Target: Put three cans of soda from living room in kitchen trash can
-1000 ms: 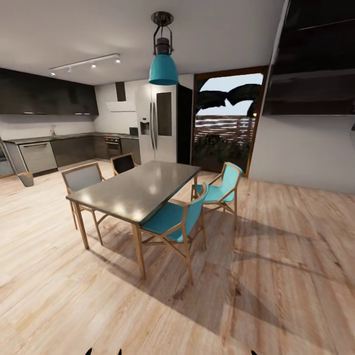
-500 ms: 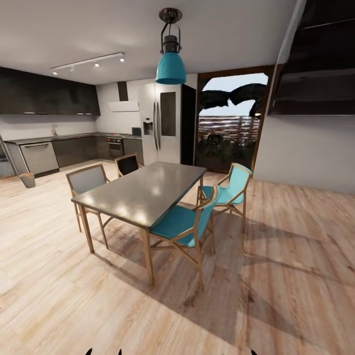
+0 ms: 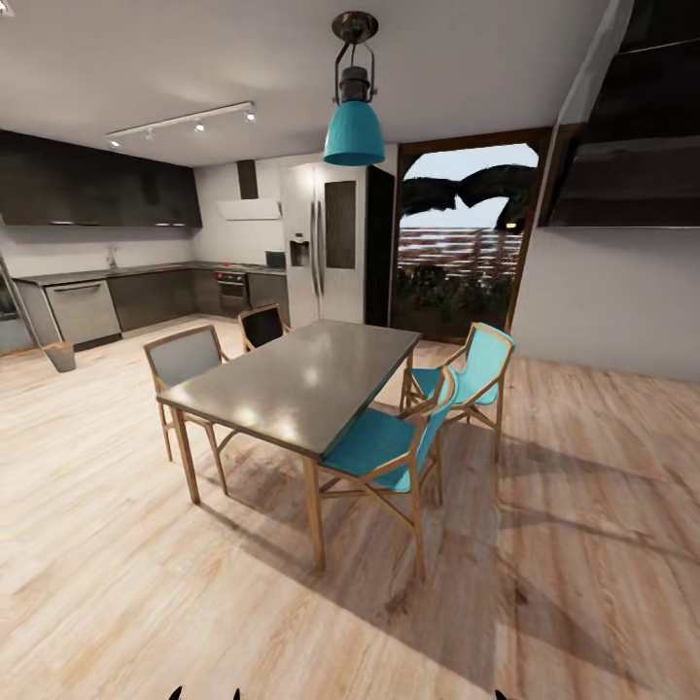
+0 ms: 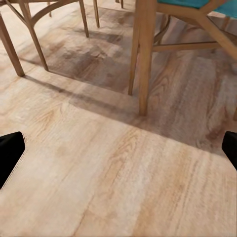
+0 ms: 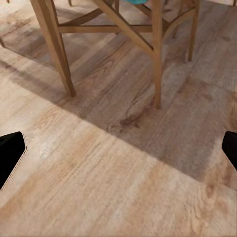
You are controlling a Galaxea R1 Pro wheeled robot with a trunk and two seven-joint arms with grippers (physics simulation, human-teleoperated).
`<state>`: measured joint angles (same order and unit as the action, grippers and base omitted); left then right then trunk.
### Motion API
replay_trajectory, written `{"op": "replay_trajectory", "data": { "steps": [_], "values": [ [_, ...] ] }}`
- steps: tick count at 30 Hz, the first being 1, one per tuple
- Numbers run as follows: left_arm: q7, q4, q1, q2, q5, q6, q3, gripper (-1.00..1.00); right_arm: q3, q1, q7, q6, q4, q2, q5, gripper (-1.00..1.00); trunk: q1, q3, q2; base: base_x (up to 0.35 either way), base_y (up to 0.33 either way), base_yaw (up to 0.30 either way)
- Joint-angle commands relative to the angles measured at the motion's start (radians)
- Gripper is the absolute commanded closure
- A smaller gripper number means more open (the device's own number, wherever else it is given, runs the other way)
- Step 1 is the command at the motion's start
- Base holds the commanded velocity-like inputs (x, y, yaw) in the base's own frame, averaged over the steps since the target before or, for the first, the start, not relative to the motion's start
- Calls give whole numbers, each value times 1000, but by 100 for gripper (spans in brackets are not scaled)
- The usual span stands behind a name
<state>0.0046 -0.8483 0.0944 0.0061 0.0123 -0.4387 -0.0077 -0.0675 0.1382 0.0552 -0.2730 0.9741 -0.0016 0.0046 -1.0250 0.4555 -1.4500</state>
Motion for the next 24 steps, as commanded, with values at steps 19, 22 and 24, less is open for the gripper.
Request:
{"op": "replay_trajectory", "data": {
  "steps": [19,22,24],
  "values": [
    [1,0,0,0,0,-1,0,-100,0,-31,-3,1,-10,0,0,-100,0,0,0,3,173,0],
    [1,0,0,1,0,-1,0,-100,0,-32,-4,0,-15,0,0,-100,0,0,0,0,12,0],
    [1,0,0,0,0,-1,0,-100,0,-33,-4,0,-18,0,0,-100,0,0,0,0,4,0]
  ]
}}
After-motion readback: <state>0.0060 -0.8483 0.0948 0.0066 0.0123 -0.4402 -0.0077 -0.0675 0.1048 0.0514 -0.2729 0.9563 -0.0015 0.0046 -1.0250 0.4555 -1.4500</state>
